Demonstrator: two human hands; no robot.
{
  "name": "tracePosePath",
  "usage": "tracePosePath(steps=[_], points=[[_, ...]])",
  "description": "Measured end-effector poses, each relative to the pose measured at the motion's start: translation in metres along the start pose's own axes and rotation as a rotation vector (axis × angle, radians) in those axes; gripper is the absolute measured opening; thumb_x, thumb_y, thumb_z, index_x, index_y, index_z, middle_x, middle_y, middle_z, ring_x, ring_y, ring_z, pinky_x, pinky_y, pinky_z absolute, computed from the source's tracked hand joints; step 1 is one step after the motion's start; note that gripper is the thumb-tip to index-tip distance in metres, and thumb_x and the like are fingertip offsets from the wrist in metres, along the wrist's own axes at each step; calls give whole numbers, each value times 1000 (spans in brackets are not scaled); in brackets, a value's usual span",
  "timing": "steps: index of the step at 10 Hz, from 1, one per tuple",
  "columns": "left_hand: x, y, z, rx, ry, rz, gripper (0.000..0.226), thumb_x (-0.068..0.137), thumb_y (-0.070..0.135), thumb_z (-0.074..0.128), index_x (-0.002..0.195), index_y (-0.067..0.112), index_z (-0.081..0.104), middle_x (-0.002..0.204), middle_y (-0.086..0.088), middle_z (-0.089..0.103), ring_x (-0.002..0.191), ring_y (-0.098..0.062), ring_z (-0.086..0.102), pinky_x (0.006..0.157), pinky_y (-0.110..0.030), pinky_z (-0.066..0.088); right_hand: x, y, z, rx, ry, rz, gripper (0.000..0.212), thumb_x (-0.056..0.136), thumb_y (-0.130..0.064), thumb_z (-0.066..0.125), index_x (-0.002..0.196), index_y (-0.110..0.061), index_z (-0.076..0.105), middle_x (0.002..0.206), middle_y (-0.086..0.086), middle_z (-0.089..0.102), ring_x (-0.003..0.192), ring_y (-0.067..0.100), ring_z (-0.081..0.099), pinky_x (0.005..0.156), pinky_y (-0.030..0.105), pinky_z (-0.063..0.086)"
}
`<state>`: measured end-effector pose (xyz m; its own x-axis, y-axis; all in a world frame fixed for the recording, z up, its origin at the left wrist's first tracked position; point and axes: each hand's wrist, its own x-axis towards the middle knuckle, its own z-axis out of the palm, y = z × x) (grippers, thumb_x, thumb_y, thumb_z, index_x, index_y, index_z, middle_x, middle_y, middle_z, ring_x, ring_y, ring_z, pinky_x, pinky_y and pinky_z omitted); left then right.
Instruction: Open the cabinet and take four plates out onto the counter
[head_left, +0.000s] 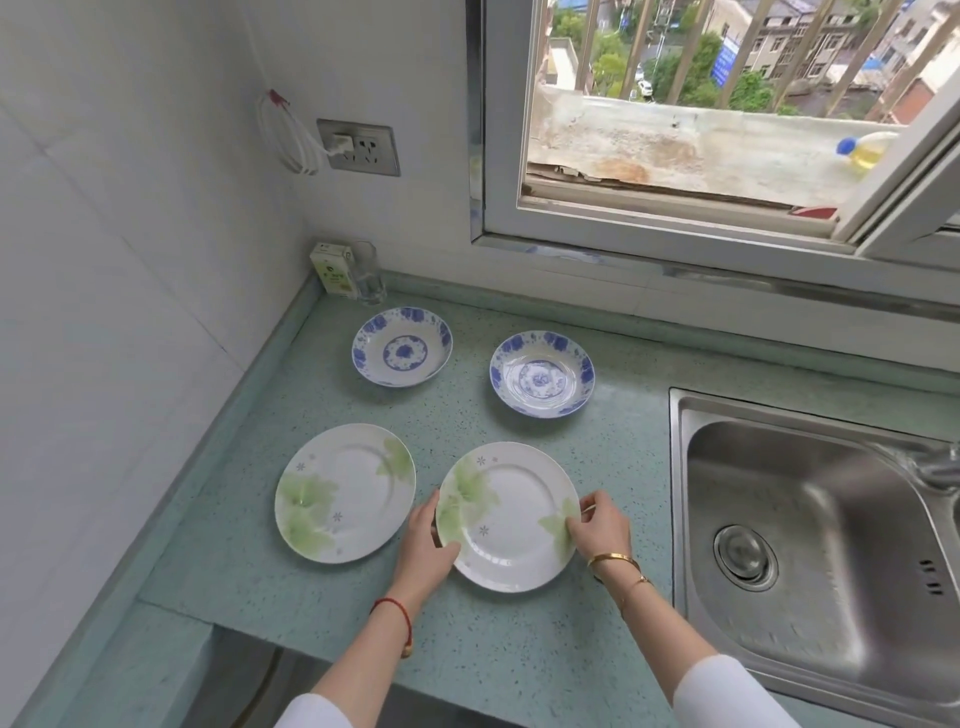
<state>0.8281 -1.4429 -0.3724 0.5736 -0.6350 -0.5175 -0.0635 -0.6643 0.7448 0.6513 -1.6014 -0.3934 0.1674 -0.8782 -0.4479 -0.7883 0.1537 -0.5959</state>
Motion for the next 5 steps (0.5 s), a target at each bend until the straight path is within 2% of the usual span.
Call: tracePosePath(steps=[2,3,4,5], points=[[-2,-1,-2,-3,-13,14,83,79,-2,62,153,23,34,143,-2,46,124,-23,56,107,-43,48,0,0,1,-14,7,1,16,78,-9,60,94,-11,57,89,8,63,84,27,58,75,34,49],[-6,6,-8,-12,-20,4,78,82,-1,61,152,19,34,146,-4,42,114,-19,59,104,-35,49,-5,-2,-2,-52,18,4,17,82,-14,60,99,-10,58,95,9,64,85,26,57,73,33,48],[-11,11,-19,21,4,-12,72,87,6,62,152,15,33,149,-5,39,108,-14,56,100,-31,47,-9,-4,-4,-56,83,-2,27,87,-19,58,112,-9,54,108,11,61,92,28,58,73,30,41],[-17,20,-34,-11,73,16,63,89,13,64,148,15,41,146,-5,47,120,-16,54,100,-30,45,-15,-17,-11,75,124,-38,33,89,-21,56,119,-6,52,107,13,60,94,29,58,79,35,46]])
